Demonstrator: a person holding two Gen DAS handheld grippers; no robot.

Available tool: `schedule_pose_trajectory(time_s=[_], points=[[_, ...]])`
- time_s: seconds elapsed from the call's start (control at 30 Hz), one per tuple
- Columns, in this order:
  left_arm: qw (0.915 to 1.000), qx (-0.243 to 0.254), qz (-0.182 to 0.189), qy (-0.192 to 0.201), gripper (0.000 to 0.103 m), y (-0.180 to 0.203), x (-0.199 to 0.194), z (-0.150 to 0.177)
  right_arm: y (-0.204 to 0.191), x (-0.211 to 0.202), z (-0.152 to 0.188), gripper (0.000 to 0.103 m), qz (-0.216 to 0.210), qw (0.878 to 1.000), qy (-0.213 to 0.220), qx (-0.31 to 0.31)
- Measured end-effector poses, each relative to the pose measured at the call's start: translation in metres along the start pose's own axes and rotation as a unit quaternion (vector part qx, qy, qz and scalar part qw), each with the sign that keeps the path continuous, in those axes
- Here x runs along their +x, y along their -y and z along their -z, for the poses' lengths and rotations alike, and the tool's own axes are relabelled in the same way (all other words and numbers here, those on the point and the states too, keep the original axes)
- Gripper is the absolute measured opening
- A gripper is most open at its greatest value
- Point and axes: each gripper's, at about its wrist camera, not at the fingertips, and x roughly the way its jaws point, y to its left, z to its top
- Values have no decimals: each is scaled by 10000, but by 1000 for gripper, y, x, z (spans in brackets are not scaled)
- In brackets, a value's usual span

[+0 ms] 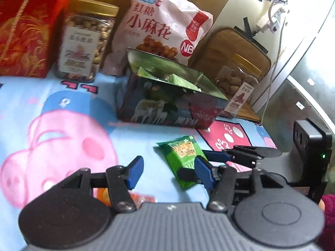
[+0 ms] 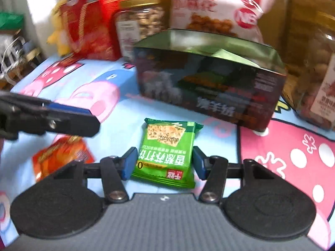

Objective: Organize snacks
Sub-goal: 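Grasp the green cracker packet with the left tool, then lift the cracker packet into the tin and open the left tool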

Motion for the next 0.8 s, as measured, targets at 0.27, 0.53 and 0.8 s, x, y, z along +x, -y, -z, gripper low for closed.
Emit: schedule_pose_trajectory(time_s=[0.27,0.53,0.8], points=[[9976,468,467,-189,55,14,-47,42,-70,-66,75,61,-1576,9670,-381,-1966],[9942,563,739,-549,55,25,-54,93,-79,-106,141,85,-995,9860,571,-1213],[9920,633,759,-791,56,31,-41,104,-83,-105,161,83,-815,9900,1146,-145]])
